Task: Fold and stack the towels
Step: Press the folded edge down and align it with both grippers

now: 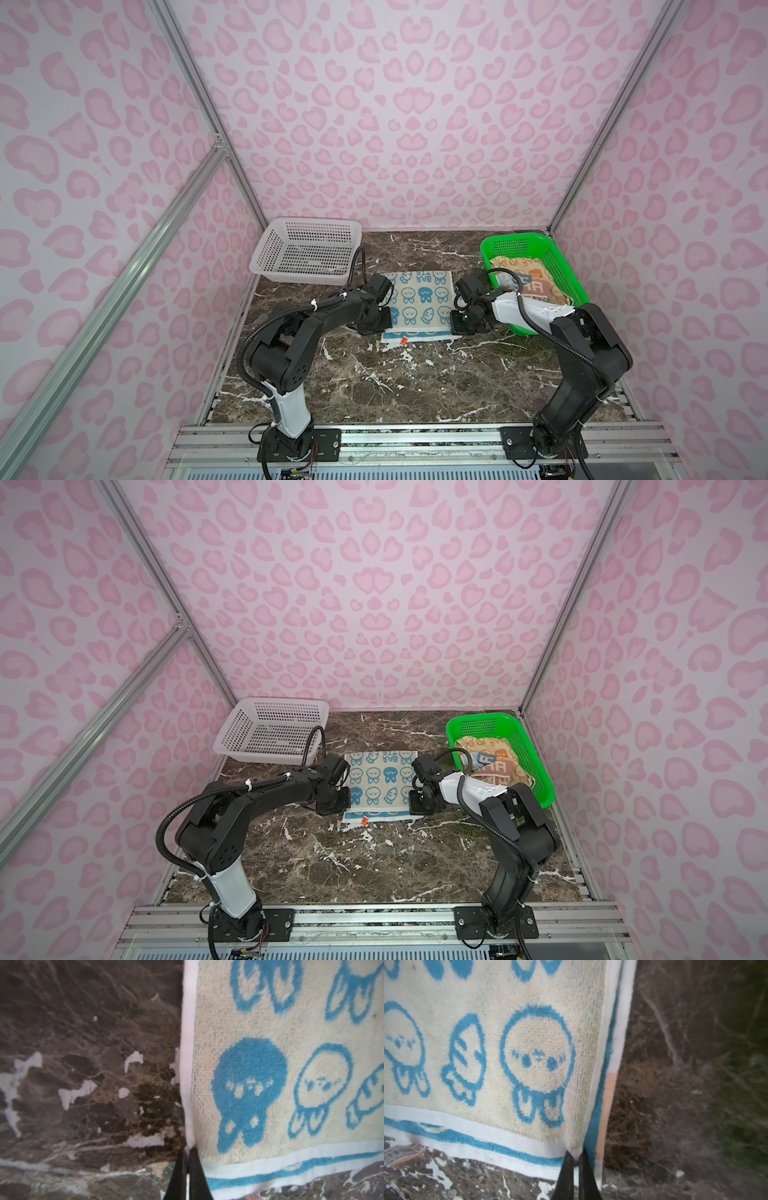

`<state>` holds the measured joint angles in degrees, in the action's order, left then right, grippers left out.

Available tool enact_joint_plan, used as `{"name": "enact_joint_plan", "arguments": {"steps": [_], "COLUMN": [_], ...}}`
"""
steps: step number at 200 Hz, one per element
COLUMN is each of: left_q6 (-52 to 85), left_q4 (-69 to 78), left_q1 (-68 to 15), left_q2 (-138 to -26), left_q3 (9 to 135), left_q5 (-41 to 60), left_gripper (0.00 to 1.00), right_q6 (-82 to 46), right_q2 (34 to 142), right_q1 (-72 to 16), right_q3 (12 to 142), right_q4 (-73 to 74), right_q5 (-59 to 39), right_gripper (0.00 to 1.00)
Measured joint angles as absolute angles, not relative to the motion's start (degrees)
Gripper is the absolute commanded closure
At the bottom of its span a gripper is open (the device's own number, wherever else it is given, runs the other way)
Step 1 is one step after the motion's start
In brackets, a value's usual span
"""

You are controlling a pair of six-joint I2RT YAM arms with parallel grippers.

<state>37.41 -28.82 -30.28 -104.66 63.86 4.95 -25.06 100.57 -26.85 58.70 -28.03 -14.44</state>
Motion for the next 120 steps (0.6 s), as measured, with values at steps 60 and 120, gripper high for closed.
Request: {"name": "enact_joint_plan", "arguments": {"steps": [60, 120], "left_q6": [34.8, 33.9], "left_q4": [-31.6, -33.7], "left_q1": [-25.8, -25.5], "left_q2": [-104.7, -98.6], "left_q3": [72.1, 71.9], "left_q5": [2.5, 1.8], "left_gripper": [0.97, 0.97], "right_q6": [-25.1, -23.7], "right_q2": [101.5, 97.2], "right_q1": [-26.1, -25.2], "right_q3": [71.8, 71.2], "right_q4": [-31.6, -35.0], "right_q5": [-15.0, -14.4], "right_gripper": [1.0, 1.0]}}
